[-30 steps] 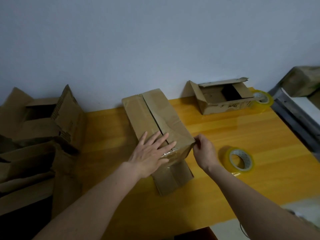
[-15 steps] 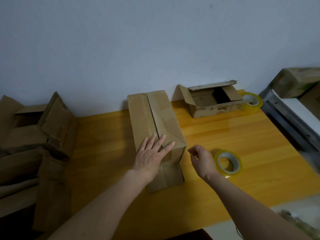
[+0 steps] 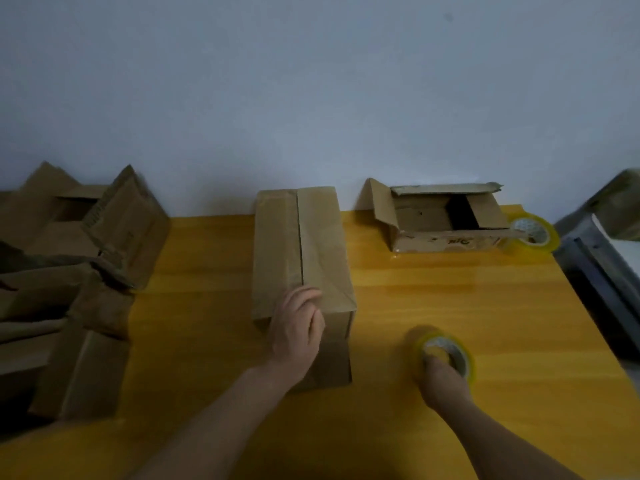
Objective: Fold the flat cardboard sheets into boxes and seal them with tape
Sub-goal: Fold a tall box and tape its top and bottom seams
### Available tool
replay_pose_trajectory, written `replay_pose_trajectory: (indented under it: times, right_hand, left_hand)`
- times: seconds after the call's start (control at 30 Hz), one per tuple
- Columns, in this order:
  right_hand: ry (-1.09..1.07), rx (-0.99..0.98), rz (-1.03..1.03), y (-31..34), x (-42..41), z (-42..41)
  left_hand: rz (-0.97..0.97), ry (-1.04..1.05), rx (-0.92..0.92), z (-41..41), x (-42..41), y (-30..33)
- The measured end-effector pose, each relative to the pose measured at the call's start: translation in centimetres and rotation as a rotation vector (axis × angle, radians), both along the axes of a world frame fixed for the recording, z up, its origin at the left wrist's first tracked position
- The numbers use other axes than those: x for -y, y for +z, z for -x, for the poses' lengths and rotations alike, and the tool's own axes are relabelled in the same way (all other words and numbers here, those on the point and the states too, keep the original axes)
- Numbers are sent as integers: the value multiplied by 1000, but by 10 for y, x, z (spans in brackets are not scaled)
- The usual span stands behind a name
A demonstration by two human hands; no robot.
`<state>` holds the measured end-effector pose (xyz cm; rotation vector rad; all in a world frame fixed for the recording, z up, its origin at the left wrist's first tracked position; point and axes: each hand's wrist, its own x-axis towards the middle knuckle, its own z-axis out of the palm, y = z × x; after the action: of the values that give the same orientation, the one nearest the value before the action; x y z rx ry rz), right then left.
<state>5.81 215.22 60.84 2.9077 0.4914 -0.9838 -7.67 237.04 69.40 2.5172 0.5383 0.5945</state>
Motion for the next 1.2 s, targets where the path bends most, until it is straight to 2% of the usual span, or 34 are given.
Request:
replay_pose_trajectory:
  times: [0.07,0.13,0.23,0.3,0.4,0.53,0.67,0.8,0.87,0.93,1.07,1.13,1.2]
  right_hand:
    - [24,-26,-40,4,-5,-9]
    - [-52,-33,-163,17,-18,-22]
    - [-348,-178,-562,52,-40,-42]
    - [-441,-318,-783,82,-51,-49]
    - [-365,-419,-941,128,-68,-51]
    - [-193,-499,-1133,183,-82,-43]
    - [-175,-517,-1213,208,-94,-32]
    - [-233,-514,-1203,214,-107,-25]
    - [-247,-517,-1179,212,-115,-22]
    - [-236,-531,-1161,211,-120,-20]
    - [-130,-592,-1148,210,-125,-19]
    - [-76,-583,-1129,211,-126,-19]
    - [-68,-561,-1116,212,-128,-18]
  left_hand:
    - [-24,26,8,-1,1,2]
    - [2,42,0,-3,2,8]
    - [43,36,23,-5,3,16]
    - [140,12,-45,-7,2,22]
    - [190,-46,-170,-13,4,31]
    - [158,-56,-88,-29,13,52]
    - [131,-8,35,-35,13,68]
    - [79,89,154,-32,12,77]
    - [206,81,153,-29,13,78]
    - [432,77,169,-28,13,78]
    - [782,172,289,-26,7,77]
    - [813,189,310,-25,7,77]
    - [760,212,315,-25,8,77]
